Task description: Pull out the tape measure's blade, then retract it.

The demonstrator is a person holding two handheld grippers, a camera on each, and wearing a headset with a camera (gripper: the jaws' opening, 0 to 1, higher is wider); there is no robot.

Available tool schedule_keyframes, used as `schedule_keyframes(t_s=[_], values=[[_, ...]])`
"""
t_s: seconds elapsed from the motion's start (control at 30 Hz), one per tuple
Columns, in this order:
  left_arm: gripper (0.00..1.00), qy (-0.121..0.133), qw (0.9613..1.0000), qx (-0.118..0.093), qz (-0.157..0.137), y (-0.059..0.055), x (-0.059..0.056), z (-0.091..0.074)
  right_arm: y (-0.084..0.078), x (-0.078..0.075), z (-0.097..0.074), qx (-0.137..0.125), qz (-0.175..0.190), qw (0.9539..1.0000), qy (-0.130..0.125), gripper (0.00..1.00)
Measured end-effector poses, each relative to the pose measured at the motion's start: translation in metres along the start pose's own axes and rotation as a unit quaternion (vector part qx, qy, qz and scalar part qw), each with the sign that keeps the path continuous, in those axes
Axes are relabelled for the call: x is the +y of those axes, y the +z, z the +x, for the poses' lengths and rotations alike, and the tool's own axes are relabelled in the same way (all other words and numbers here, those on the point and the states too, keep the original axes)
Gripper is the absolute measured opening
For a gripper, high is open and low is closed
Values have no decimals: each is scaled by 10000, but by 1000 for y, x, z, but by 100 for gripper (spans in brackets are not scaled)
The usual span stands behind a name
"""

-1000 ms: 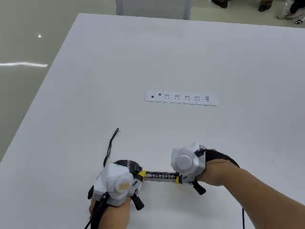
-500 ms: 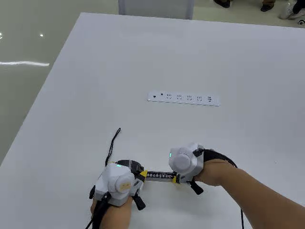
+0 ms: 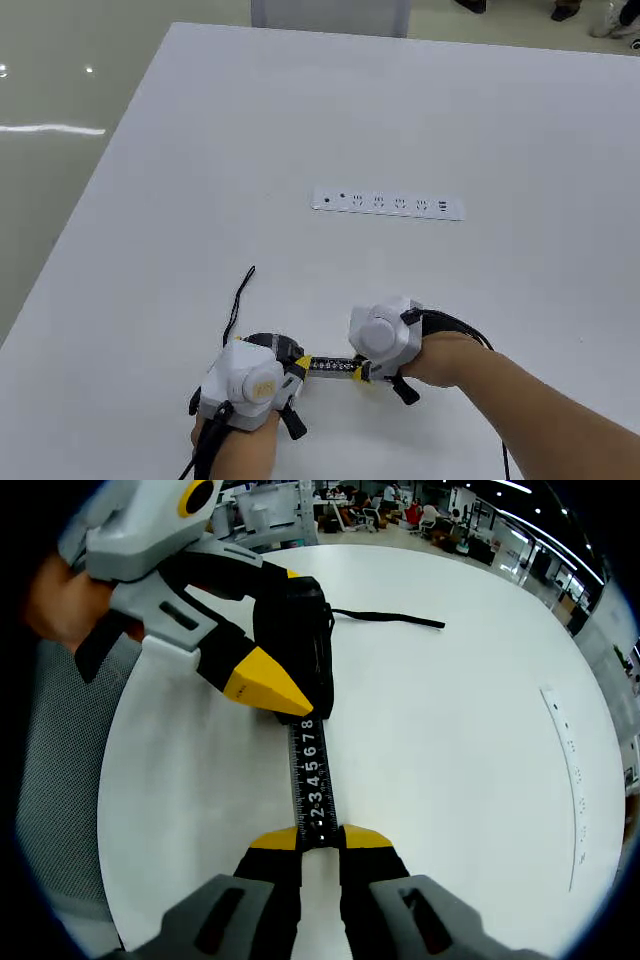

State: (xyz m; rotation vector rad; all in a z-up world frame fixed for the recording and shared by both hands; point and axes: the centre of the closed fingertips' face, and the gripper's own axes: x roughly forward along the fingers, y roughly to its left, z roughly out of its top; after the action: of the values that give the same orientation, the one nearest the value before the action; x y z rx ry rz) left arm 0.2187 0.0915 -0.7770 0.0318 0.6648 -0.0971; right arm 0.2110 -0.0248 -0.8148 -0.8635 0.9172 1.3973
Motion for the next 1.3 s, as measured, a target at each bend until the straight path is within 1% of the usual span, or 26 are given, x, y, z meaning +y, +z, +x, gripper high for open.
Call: schedule_keyframes(t_s=[0.07,0.27,0.47,0.87,0.97,1.2,1.3], values=[[59,1,10000,-1,-8,2,-1,-4,2,0,1,-20,7,10000,4,13],[59,-18,10000,2,-6,1,0,0,8,0,2,-66,-12,10000,18,13],[59,-29,10000,8,-9,-4,3,6,15,0,4,-123,-25,9999,41,12],[59,-39,10000,12,-16,-5,3,8,22,0,10,-213,15,9997,75,12],[59,-29,10000,5,-29,-4,2,5,25,-1,11,-205,-111,9997,65,12],[59,-40,10000,2,-41,-5,2,8,32,2,12,-245,-59,9996,91,12],[59,-44,10000,3,-46,-6,2,8,34,3,11,-308,-12,9995,99,12]])
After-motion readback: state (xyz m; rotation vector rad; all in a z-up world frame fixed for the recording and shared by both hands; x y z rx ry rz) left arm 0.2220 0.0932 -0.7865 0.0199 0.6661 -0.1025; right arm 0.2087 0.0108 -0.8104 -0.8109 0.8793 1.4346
